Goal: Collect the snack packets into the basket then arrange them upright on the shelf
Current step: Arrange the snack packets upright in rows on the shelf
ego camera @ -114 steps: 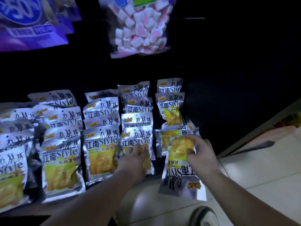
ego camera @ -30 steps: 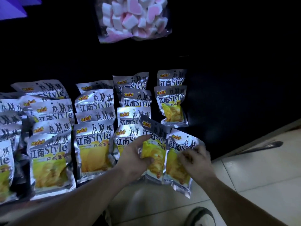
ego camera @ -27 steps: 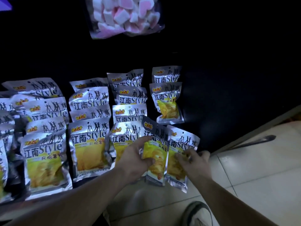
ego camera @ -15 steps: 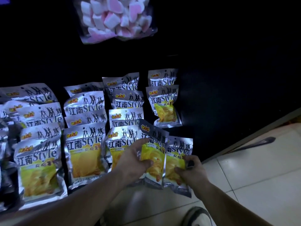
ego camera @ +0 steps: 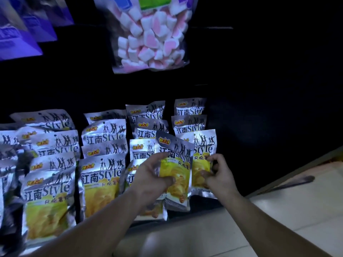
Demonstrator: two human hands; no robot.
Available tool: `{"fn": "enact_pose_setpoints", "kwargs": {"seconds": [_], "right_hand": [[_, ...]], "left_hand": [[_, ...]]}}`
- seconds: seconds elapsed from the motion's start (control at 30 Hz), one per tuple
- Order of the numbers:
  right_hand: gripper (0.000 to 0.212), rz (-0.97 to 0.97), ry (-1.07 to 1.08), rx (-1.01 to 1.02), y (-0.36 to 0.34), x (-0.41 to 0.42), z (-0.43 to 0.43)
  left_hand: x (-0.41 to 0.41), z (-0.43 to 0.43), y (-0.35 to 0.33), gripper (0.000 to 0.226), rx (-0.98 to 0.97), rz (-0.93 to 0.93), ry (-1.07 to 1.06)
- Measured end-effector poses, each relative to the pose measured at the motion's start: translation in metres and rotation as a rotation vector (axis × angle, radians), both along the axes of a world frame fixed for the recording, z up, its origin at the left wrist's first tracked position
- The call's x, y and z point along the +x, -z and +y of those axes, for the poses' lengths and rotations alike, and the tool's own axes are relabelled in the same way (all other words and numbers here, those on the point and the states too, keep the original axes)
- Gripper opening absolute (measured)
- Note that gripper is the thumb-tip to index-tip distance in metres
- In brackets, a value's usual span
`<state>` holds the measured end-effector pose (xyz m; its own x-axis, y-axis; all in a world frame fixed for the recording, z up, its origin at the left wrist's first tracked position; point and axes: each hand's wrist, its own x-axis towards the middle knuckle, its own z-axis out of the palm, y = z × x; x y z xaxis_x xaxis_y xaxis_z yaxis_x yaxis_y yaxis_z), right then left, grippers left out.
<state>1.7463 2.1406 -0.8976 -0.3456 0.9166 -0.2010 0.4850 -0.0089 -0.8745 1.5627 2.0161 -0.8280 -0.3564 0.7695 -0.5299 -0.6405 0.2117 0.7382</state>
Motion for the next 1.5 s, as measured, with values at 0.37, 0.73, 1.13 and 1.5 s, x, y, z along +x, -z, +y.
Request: {"fn": "enact_pose_setpoints", "kwargs": {"seconds": [0.37, 0.73, 1.13, 1.5], "right_hand": [[0.032, -0.277, -0.065, 0.147, 0.037, -0.047, 0.073], [0.016, -0.371, -0.025, 0.152, 0.041, -0.047, 0.073], [0.034, -0.173, -0.018, 0.178, 0.036, -0.003, 0.017], [0.076, -0.279, -0.253, 0.023, 0.062, 0.015, 0.004]], "left_hand": [[-0.011, 0.020, 0.043, 0.058, -0.176, 0.534, 0.101], [0.001, 0.026, 0.064, 0.072, -0.355, 1.148, 0.431], [0.032, 0.050, 0.084, 0.051, -0.302, 1.139, 0.438], [0.051, 0.048, 0.104, 0.047, -0.454, 1.376, 0.611]]}}
